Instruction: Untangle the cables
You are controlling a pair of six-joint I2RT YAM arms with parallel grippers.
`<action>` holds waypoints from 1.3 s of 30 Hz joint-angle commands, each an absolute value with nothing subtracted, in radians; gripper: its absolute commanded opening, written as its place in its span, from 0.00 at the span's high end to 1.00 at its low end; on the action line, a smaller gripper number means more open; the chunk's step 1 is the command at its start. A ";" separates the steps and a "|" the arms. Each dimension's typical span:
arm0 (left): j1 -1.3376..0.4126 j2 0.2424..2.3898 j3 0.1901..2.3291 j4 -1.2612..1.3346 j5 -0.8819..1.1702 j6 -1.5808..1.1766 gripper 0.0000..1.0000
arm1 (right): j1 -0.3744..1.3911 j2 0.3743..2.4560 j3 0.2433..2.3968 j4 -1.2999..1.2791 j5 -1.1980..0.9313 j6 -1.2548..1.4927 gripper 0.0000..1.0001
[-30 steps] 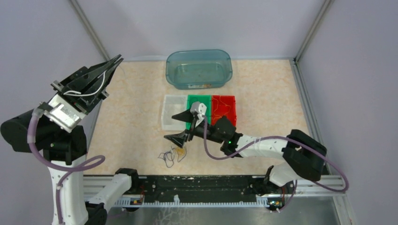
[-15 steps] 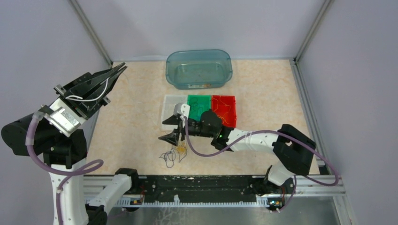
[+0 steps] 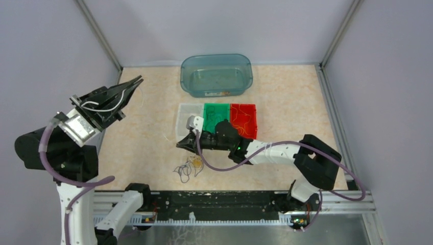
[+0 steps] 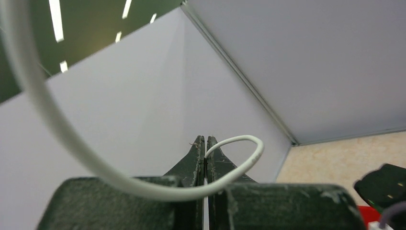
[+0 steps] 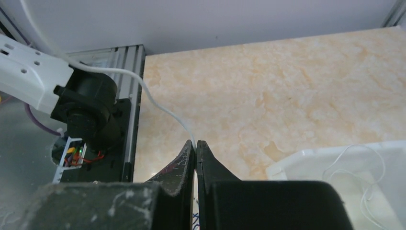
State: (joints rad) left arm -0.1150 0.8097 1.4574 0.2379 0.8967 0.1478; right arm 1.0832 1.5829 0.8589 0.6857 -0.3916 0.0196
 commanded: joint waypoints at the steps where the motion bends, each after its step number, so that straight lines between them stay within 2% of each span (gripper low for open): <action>1: -0.109 0.741 1.329 0.138 0.842 0.023 0.98 | 1.067 1.445 0.893 0.751 -0.368 0.001 1.00; 4: -0.109 0.684 1.200 0.076 0.868 -0.102 0.92 | 1.050 1.390 0.897 0.763 -0.369 0.016 1.00; 9: -0.110 0.641 1.059 0.032 1.037 -0.228 0.82 | 1.036 1.328 0.906 0.792 -0.375 0.063 1.00; 12: -0.109 0.645 1.035 -0.086 1.082 -0.146 0.81 | 1.036 1.307 0.914 0.797 -0.355 0.070 1.00; 18: -0.109 0.641 0.984 -0.218 1.171 -0.065 0.68 | 1.033 1.298 0.946 0.760 -0.353 0.072 1.00; 23: -0.109 0.620 0.932 -0.249 1.242 0.000 0.67 | 1.032 1.295 0.949 0.795 -0.364 0.115 1.00; 27: -0.109 0.612 0.904 -0.274 1.221 0.072 0.65 | 1.033 1.312 0.968 0.795 -0.400 0.157 1.00; 29: -0.109 0.608 0.896 -0.251 1.175 0.074 0.56 | 1.033 1.319 0.963 0.814 -0.405 0.187 1.00; 32: -0.109 0.594 0.873 -0.191 1.125 0.049 0.54 | 1.034 1.331 0.947 0.885 -0.409 0.247 1.00; 35: -0.109 0.584 0.848 -0.133 1.102 -0.003 0.45 | 1.032 1.352 0.951 0.941 -0.429 0.304 1.00; 39: -0.109 0.587 0.836 -0.121 1.118 -0.044 0.39 | 1.034 1.373 0.956 0.989 -0.442 0.361 1.00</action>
State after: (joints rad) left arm -0.1150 0.5934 0.8509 -0.1795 1.1255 0.0063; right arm 1.0412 1.3548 0.9112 0.8589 -0.4110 0.2714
